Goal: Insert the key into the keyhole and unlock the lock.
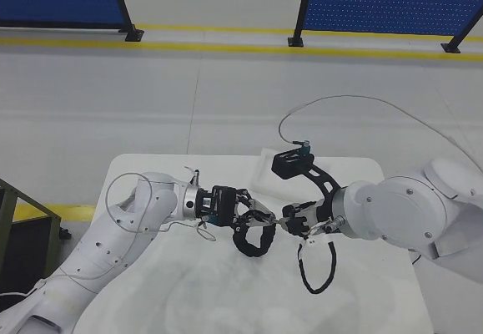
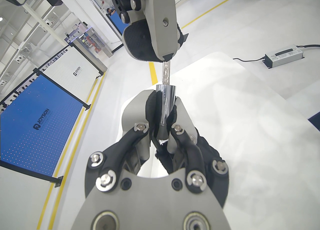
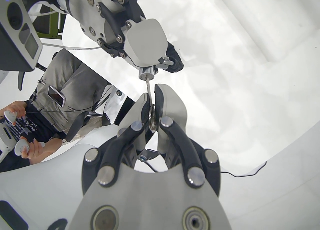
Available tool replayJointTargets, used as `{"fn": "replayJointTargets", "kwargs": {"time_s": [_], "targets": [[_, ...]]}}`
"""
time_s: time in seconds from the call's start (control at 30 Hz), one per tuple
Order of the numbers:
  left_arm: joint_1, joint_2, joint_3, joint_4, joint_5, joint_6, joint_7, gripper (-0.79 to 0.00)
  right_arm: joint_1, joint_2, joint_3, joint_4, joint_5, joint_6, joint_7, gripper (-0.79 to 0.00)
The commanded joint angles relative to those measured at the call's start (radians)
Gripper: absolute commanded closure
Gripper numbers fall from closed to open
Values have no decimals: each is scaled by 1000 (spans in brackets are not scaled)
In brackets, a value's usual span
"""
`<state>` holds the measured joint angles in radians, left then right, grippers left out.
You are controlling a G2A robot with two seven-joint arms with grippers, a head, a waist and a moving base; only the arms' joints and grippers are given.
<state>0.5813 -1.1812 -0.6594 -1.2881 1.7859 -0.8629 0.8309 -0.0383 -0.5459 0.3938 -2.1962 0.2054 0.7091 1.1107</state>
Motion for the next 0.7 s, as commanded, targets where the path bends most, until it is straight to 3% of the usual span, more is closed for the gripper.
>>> {"fn": "replayJointTargets", "kwargs": {"time_s": [0.0,0.67], "targets": [[0,0,-1,-2,-1,-1,-3,0,20,-3,-22,-1,8,15,-15,0],[7,0,-10,-14,-11,-7,-18,0,215,-59,-215,24,124,110,-110,0]]}}
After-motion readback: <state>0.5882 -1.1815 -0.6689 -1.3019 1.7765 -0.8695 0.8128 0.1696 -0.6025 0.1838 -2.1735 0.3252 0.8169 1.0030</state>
